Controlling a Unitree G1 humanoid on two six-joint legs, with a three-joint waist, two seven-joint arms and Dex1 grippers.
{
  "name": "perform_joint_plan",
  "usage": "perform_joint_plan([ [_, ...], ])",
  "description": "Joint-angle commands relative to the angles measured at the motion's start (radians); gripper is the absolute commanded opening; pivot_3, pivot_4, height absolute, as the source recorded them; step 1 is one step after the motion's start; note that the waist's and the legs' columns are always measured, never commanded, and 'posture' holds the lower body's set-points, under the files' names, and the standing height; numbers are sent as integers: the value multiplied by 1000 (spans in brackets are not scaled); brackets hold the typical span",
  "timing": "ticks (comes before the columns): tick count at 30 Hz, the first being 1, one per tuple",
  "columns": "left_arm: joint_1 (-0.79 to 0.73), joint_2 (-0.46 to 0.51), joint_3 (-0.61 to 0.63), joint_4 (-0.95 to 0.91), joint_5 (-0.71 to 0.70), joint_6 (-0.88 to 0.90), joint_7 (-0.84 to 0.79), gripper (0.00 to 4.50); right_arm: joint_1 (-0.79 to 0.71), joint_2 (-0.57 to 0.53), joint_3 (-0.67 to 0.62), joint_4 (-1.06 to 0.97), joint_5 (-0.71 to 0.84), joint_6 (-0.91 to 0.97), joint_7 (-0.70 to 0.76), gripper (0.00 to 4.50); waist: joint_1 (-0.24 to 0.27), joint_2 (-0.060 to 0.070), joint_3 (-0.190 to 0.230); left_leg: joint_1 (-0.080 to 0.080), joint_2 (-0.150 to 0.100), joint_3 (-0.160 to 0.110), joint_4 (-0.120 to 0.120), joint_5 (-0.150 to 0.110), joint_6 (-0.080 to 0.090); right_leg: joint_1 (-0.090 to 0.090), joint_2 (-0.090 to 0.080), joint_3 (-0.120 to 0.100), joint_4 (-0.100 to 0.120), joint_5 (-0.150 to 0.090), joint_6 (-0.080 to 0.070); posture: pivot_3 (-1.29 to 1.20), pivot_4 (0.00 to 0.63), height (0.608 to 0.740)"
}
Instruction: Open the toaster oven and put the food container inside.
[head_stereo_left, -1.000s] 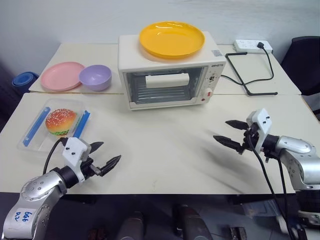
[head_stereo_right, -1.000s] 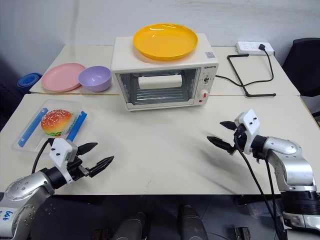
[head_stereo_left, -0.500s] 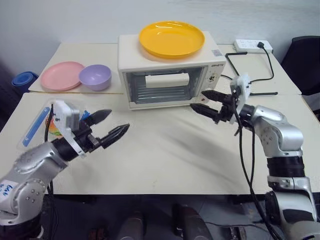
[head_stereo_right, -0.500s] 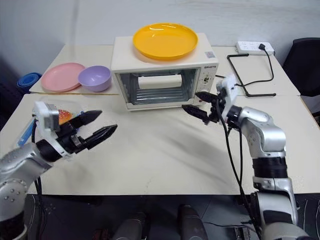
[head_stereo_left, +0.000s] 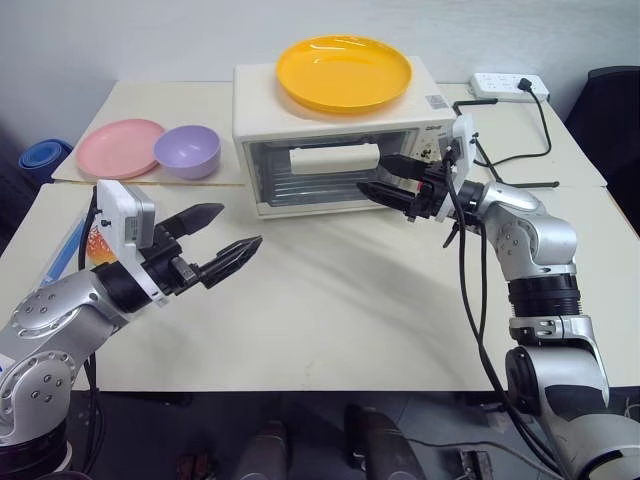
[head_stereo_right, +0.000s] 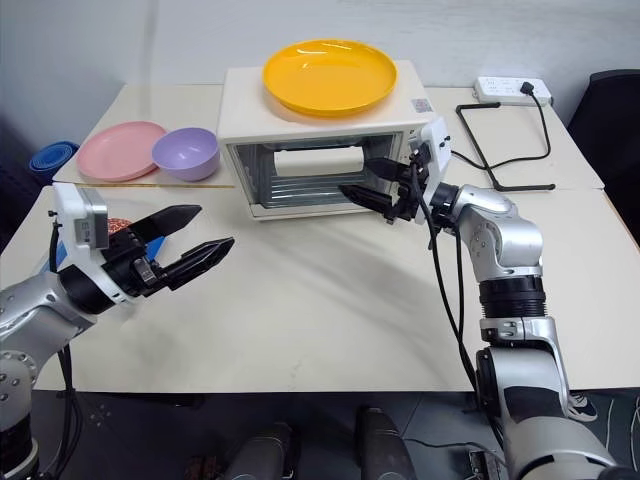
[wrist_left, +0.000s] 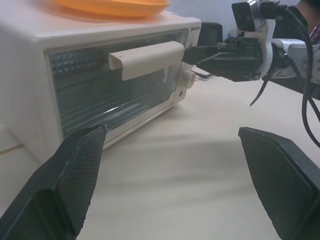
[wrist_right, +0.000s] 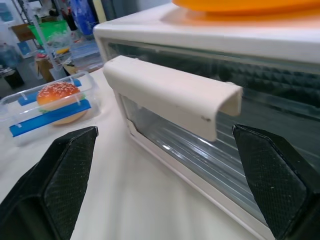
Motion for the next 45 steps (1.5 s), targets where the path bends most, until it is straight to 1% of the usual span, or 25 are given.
perform_joint_plan([
  [1, -20, 18, 14, -19, 29, -37, 22, 4500, 23, -9, 16, -117, 52, 32, 63, 4469, -1, 0, 0, 0, 0, 0, 0, 0, 0, 0, 0, 0, 0, 0, 0, 0, 150, 740],
  [4, -25, 28, 1, -6, 59, -48, 24, 4500, 69, -32, 33, -158, 52, 52, 99, 4469, -2, 0, 0, 0, 0, 0, -1, 0, 0, 0, 0, 0, 0, 0, 0, 0, 150, 740],
  [8, -87, 38, 0, 35, 67, -46, 36, 4500, 131, -50, 32, -229, 81, 92, 126, 4469, -1, 0, 0, 1, 0, 1, 0, 0, 0, 0, 1, 0, 1, 0, 0, 0, 150, 740],
  [11, -176, 46, -14, 109, 96, -54, 48, 3926, 185, -54, 43, -269, 75, 86, 126, 4500, -1, 0, 0, 2, 0, 1, 0, 0, 0, 0, 1, -1, 2, 0, 0, 0, 150, 740],
  [13, -220, 82, -68, 157, 186, -88, 21, 3324, 213, -46, 44, -292, 70, 79, 107, 4500, -2, 0, 0, 2, 0, 2, 0, 0, 0, 0, 2, -2, 3, 0, 0, 0, 150, 740],
  [16, -273, 111, -142, 211, 256, -132, -49, 2386, 245, -36, 45, -324, 64, 73, 74, 4500, -6, 0, 0, 4, -1, 5, -1, 0, 0, 0, 3, -1, 3, 0, 0, 0, 150, 740],
  [19, -335, 119, -212, 283, 323, -180, -113, 1393, 269, -40, 50, -350, 61, 64, 62, 4500, -9, 0, 0, 3, 0, 7, -1, 0, 0, -1, 2, -1, 3, 0, 0, 0, 150, 740],
  [23, -401, 105, -318, 394, 429, -271, -207, 97, 290, -39, 46, -376, 69, 70, 42, 4500, -17, 0, 0, 3, 0, 7, -1, 0, 0, -1, 2, -1, 3, 0, 0, 0, 150, 740],
  [24, -419, 89, -352, 429, 454, -294, -230, 23, 298, -36, 40, -385, 73, 74, 31, 4500, -19, 0, 0, 3, 0, 7, -1, 0, 0, -1, 2, -1, 3, 0, 0, 0, 150, 740],
  [27, -451, 53, -407, 488, 495, -329, -282, 23, 314, -33, 29, -409, 86, 85, 7, 4500, -22, 0, 0, 3, 0, 7, 0, 0, 0, -1, 2, -1, 3, 0, 0, 0, 150, 740],
  [33, -451, 16, -463, 525, 548, -340, -347, 23, 356, -57, -1, -466, 111, 103, -32, 4500, -22, 0, 0, 3, 1, 7, 0, 0, 0, -1, 2, -1, 4, 0, 1, 0, 150, 740],
  [37, -402, 13, -476, 499, 567, -344, -382, 23, 445, -125, -67, -555, 140, 141, -61, 4500, -17, 0, 0, 3, 0, 7, 0, 0, 1, -1, 1, -1, 4, 0, 1, 0, 150, 740],
  [41, -365, 10, -457, 474, 571, -324, -379, 23, 545, -198, -133, -643, 180, 180, -73, 4500, -15, 0, 0, 2, -1, 8, 1, -1, 2, -1, 0, 0, 3, 1, 2, 0, 150, 740],
  [43, -320, 19, -446, 438, 572, -307, -371, 23, 613, -249, -190, -699, 221, 206, -59, 4500, -13, 0, 0, 3, 0, 8, 2, -1, 2, -1, 0, 0, 4, 1, 2, 0, 150, 740],
  [45, -271, 27, -435, 403, 572, -292, -365, 23, 651, -283, -225, -735, 255, 222, -56, 4500, -15, 0, 0, 3, 0, 8, 1, 0, 2, -1, 0, 1, 4, 1, 2, 0, 150, 740],
])
